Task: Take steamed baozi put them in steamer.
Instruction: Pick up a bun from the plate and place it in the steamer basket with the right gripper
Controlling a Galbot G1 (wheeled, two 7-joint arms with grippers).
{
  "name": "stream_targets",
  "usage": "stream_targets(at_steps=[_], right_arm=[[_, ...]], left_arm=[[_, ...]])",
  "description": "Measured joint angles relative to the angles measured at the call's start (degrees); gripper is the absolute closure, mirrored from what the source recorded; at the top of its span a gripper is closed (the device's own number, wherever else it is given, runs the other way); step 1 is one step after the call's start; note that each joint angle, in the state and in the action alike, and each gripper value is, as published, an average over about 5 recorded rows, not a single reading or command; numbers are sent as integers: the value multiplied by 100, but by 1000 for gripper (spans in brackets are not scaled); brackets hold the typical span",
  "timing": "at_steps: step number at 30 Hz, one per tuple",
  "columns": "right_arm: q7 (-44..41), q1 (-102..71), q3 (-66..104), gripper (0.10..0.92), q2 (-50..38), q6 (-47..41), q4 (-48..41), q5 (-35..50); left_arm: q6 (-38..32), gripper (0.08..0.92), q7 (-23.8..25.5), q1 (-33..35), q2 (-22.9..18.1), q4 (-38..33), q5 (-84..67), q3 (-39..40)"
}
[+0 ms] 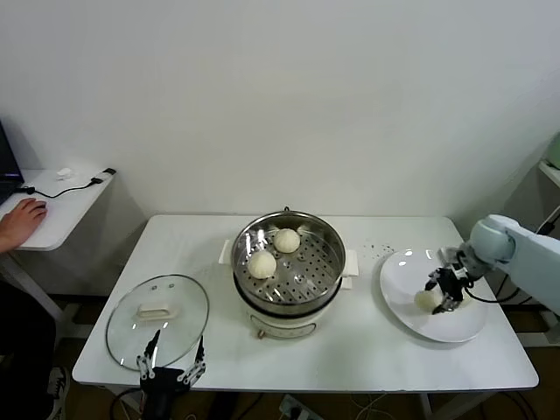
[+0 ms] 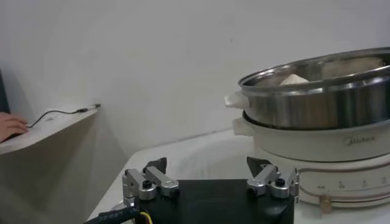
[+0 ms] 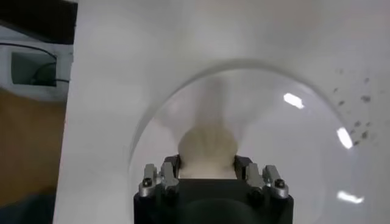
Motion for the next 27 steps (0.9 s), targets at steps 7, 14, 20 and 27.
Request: stream_targets(at_steps=[7,14,20,27], right_arm=[[-113,1608,-995,431,720,1035,17,98],[-69,2504,-1371,431,1596,2039,349,-128],[58,2621,-1329,431,2310,2688,713,-703],[187,2263,-1157,431,3006,3171,973,-1414]], left_arm=[[0,177,6,11,0,-5,10,3],[44,177,11,-14,-1,-47,25,36],[112,177,21,-66,3,-133,8,47],[140,177,25,-54,23,-143,-17,16]])
